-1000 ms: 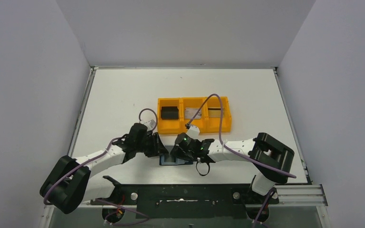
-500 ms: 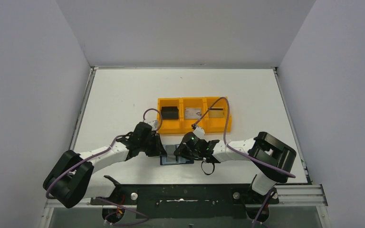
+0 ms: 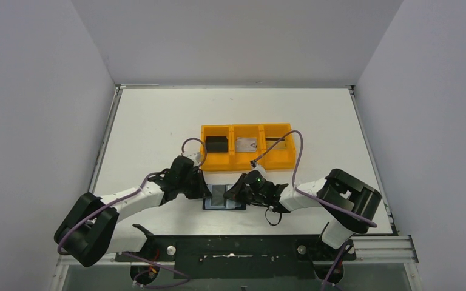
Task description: Take the credit cards out of the card holder
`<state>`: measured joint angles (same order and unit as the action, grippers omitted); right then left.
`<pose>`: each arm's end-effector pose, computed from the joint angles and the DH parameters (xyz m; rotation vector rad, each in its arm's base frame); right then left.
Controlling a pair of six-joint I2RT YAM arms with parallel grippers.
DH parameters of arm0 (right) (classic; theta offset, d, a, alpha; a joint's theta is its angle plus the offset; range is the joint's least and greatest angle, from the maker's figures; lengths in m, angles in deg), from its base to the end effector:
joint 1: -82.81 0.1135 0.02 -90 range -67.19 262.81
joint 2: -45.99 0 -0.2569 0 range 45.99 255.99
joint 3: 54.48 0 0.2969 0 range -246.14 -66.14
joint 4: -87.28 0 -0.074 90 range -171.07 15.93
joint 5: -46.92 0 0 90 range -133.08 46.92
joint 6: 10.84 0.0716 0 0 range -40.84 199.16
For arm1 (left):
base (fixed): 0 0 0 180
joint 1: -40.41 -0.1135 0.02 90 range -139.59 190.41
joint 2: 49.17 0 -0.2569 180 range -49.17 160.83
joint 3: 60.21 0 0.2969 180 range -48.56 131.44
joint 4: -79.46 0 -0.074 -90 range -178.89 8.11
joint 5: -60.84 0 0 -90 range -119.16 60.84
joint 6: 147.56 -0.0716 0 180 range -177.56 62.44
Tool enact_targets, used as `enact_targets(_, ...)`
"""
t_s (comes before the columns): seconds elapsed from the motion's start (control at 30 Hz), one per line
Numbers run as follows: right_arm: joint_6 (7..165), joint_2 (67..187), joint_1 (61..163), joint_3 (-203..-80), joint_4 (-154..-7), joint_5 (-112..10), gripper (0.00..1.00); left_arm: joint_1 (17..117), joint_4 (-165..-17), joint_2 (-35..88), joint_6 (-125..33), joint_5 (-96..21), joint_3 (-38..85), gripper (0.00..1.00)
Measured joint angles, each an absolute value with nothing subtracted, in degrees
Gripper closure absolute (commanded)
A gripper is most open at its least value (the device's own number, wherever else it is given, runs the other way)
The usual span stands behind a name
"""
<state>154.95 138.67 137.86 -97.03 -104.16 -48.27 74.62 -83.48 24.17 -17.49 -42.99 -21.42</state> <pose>0.1870 0.2789 0.0514 0.4119 2.5653 1.1835 0.2219 -0.1716 0.0787 -0.0236 2.6350 -0.8079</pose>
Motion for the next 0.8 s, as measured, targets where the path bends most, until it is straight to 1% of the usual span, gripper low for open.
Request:
enact_targets(0.3, 155.23, 136.16, 137.16, -94.59, -104.35, -48.60, 1.00, 74.62, -83.43, 23.78, -17.33, -41.07, -21.68, 0.95)
enact_targets(0.33, 155.36, 136.16, 137.16, -94.48, -104.46, -48.71, 1.00, 74.62, -83.43, 23.67, -17.33, -41.07, -21.75, 0.93)
enact_targets(0.43, 155.63, 136.18, 137.16, -94.39, -104.64, -48.84, 1.00, 74.62, -83.43, 23.39, -17.36, -41.07, -21.84, 0.83)
enact_targets(0.57, 156.22, 136.29, 137.16, -94.39, -104.55, -48.99, 0.99, 74.62, -83.48, 21.07, -17.14, -41.52, -21.86, 0.63)
enact_targets(0.67, 156.44, 137.03, 137.16, -94.80, -104.14, -49.23, 1.00, 74.62, -83.72, 18.12, -16.74, -42.81, -21.75, 0.57)
enact_targets(0.8, 156.41, 137.82, 137.16, -96.40, -102.54, -49.60, 1.00, 75.00, -84.16, 17.31, -16.79, -45.94, -19.82, 0.59)
